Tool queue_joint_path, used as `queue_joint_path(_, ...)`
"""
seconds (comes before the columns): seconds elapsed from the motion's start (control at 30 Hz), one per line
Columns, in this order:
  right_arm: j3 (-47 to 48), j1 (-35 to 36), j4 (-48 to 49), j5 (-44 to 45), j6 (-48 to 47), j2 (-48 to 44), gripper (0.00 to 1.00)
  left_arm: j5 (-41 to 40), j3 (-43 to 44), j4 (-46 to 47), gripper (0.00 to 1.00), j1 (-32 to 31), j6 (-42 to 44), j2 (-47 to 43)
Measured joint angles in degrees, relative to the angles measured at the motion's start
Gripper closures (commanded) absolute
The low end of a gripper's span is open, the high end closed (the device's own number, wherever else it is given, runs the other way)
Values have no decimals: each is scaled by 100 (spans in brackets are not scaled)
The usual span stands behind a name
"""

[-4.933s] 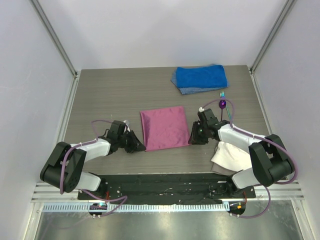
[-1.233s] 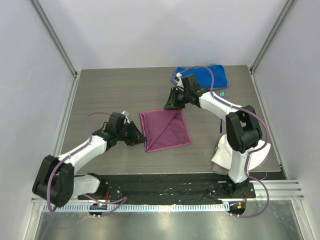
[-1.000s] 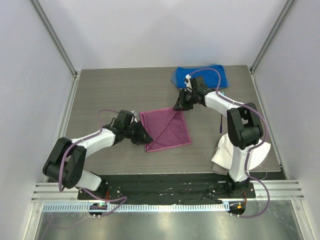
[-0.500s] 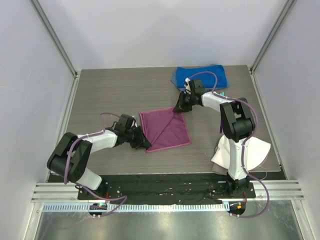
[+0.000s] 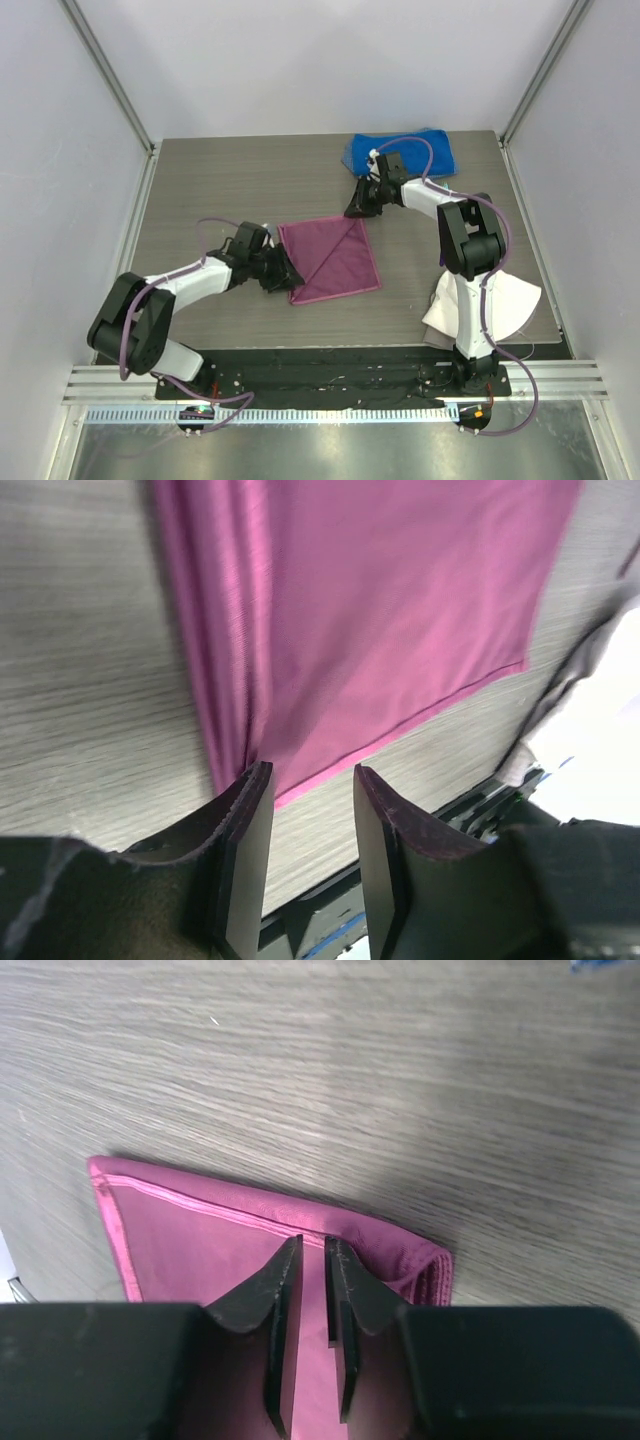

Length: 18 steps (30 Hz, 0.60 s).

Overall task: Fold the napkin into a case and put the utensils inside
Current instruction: Smooth out the upper triangle-folded napkin at the center of the board.

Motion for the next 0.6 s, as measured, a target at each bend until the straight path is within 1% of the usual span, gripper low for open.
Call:
queue_joint_path(0.13, 83, 26, -37, 35, 22, -31, 65, -157, 544, -352, 57, 66, 157, -155)
queue_joint_path(0.17, 79, 37, -74, 72, 37, -59, 58, -177, 704, -411, 59, 118, 197, -166)
queue_joint_path(0.27, -33, 116, -208, 273, 83, -328, 49, -219, 1167, -455, 64, 361, 304, -79)
queue_joint_path(0.3, -98, 153, -251, 317, 101, -476, 49, -214, 1311, -452, 66, 459, 323, 20)
queue_joint_path(0.37, -170, 227, -297, 354, 122, -721, 49, -208, 1567, -433, 68, 608, 328, 315)
queue_joint_path(0.43, -179, 328, -269, 350, 146, -901, 51, -181, 1880, -411, 69, 780, 328, 807)
queue_joint_path(0.6, -350, 671, -125, 345, 164, -999, 65, -188, 2420, -391, 70, 977, 317, 1849)
